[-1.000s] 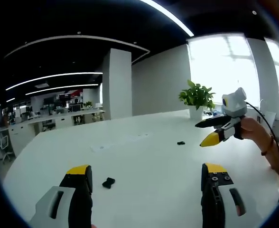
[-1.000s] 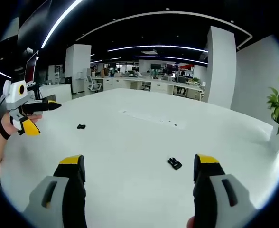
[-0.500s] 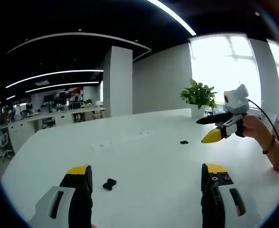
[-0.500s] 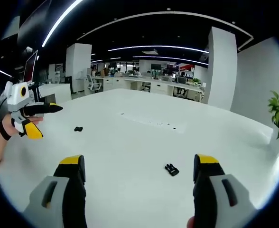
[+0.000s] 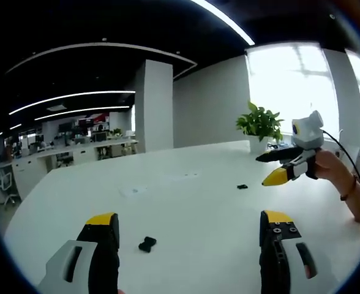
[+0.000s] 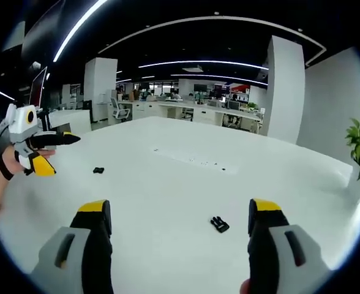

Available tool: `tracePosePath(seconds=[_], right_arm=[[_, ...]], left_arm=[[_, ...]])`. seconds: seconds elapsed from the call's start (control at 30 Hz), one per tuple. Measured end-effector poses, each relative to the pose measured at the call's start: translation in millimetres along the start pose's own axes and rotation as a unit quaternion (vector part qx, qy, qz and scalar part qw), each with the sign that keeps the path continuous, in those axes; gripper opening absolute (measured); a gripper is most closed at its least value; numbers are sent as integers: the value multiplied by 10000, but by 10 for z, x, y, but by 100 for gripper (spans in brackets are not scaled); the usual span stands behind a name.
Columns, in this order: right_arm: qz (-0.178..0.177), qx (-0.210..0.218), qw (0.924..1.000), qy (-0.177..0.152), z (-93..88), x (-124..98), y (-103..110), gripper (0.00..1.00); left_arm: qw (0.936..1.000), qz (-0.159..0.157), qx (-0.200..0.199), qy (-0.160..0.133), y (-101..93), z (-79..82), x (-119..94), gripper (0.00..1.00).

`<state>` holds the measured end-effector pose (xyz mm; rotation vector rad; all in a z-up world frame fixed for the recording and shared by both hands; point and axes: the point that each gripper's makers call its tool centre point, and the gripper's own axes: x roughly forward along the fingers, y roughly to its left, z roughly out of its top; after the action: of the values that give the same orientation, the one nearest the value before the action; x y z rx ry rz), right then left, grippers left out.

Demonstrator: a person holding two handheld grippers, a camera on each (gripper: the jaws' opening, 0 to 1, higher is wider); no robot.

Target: Snap the two parts of the plastic buckle together until the buckle closes and remains connected.

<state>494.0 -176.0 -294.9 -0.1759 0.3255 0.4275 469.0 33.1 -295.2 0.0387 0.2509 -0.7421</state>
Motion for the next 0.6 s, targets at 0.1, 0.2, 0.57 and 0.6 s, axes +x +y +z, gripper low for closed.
tracePosePath(seconds=[0.1, 0.2, 0.57, 0.6], right_arm=[[50, 5, 10000, 33, -31, 14, 22, 94], [33, 10, 10000, 47, -58, 14, 8, 94], [-21, 93, 9999, 39, -143, -2, -25, 94], [-22, 98, 9999, 44, -149, -2, -26, 94]], left_arm=[[10000, 1, 32, 54, 9, -31, 15, 97], [10000, 18, 1, 78, 35, -70, 7, 97], [9999, 42, -47, 114, 120, -128, 67, 96], [9999, 37, -51, 128, 151, -133, 85, 96]])
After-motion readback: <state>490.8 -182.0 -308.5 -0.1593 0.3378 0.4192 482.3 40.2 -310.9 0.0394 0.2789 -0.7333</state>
